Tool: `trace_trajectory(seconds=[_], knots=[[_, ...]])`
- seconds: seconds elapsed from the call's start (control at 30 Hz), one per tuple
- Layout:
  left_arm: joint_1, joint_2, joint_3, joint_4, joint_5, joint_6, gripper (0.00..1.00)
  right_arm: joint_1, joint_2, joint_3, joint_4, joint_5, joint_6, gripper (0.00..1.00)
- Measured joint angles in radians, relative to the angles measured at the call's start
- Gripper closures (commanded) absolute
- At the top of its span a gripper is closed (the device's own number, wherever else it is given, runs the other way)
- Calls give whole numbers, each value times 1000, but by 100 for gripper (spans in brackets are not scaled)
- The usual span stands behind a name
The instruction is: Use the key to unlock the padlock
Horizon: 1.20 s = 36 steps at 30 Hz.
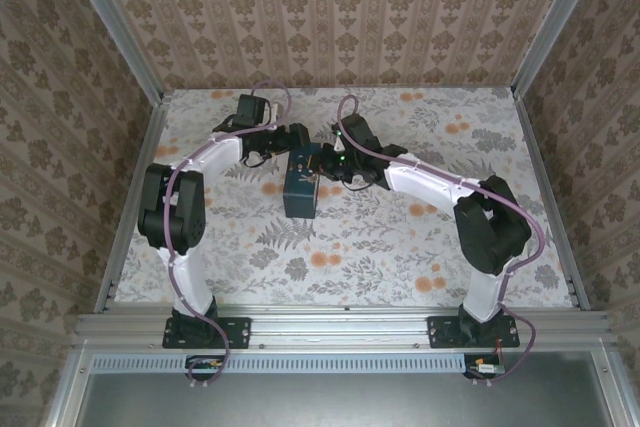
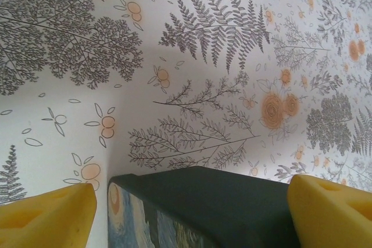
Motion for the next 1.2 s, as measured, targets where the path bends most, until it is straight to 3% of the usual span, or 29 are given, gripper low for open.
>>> trace_trajectory(seconds=[0.4, 0.7, 0.93, 1.2], knots=[[0, -2, -14, 31, 34, -1, 14, 17, 40, -24, 159, 19, 90, 100], [5, -85, -133, 82, 58, -87, 14, 91, 35, -4, 131, 257, 165, 100], [-3, -231, -301, 103, 9, -254, 8, 160, 29, 53, -14, 436, 271, 100], [-37, -321, -437, 202, 55, -422, 8, 168, -8, 47, -115, 572, 339, 100]])
